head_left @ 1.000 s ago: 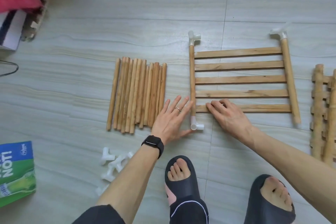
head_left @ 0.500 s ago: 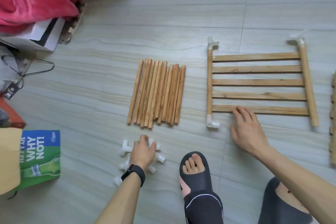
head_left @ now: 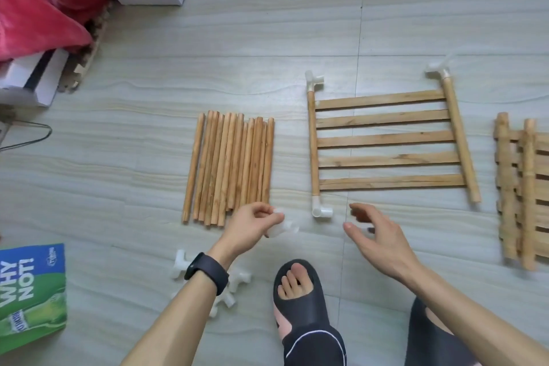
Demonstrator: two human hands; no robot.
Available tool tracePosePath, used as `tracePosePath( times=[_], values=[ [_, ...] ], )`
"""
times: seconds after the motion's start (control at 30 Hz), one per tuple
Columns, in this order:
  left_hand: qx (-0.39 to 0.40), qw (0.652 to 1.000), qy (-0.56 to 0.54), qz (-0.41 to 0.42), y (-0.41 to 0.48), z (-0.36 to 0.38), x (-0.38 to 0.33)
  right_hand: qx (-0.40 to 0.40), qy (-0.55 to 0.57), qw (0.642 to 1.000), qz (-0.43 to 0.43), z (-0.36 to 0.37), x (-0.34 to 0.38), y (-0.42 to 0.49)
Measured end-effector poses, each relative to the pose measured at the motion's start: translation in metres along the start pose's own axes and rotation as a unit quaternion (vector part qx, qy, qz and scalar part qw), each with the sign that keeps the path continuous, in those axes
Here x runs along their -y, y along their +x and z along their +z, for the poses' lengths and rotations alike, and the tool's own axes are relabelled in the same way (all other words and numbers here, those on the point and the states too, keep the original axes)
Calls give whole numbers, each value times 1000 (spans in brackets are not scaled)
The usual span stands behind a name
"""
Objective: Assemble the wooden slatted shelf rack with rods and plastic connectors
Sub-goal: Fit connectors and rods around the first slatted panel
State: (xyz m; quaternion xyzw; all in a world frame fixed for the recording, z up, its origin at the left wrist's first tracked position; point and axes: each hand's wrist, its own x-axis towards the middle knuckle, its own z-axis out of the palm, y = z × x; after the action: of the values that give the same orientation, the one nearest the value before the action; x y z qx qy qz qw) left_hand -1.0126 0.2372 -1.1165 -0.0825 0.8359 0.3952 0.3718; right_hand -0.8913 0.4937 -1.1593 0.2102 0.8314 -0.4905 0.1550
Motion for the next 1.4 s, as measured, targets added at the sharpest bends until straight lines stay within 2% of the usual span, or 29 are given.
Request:
tracePosePath(
  times=[0.07,0.13,0.27,0.4,0.47,0.6,0.73,0.8,0.9,0.97,1.0,1.03,1.07,1.1,1.17,1.2,1.27,1.4],
  values=[
    [40,997,-59,27,8,19,-38,58,165,984,42,-7,17,-1],
    [71,993,-84,45,19,45,-71,77,284,954,59,-13,25,1],
    [118,984,-124,58,39,95,-112,-67,382,919,71,-32,22,15],
    [140,980,-125,69,54,129,-123,-107,444,885,90,-59,1,22],
    [141,979,-126,81,57,144,-124,-130,441,882,98,-66,-8,23],
    [131,981,-113,86,60,161,-123,-166,379,907,82,-67,-19,24],
    [128,987,-90,45,61,170,-124,-129,319,936,76,-64,-28,24],
    [131,988,-78,13,62,174,-126,-88,341,933,69,-62,-32,24],
    [148,984,-93,-23,64,179,-129,-122,330,934,60,-59,-38,24],
    [127,991,-20,20,64,181,-127,-170,295,937,75,-62,-42,26],
    [90,990,79,76,66,180,-122,-176,282,939,88,-65,-46,26],
    [38,966,209,148,68,180,-115,-170,274,941,103,-70,-51,26],
    [-1,920,328,217,70,178,-107,-161,272,941,119,-76,-57,24],
    [-9,873,409,266,74,176,-100,-155,278,938,136,-82,-64,21],
    [34,809,500,308,86,171,-90,-167,286,929,166,-93,-80,11],
    [58,794,520,310,92,169,-87,-183,285,923,181,-97,-88,5],
    [86,790,532,293,101,165,-85,-215,275,913,212,-107,-104,-7],
    [70,773,562,287,106,157,-85,-224,287,901,235,-123,-118,-16]
  ],
)
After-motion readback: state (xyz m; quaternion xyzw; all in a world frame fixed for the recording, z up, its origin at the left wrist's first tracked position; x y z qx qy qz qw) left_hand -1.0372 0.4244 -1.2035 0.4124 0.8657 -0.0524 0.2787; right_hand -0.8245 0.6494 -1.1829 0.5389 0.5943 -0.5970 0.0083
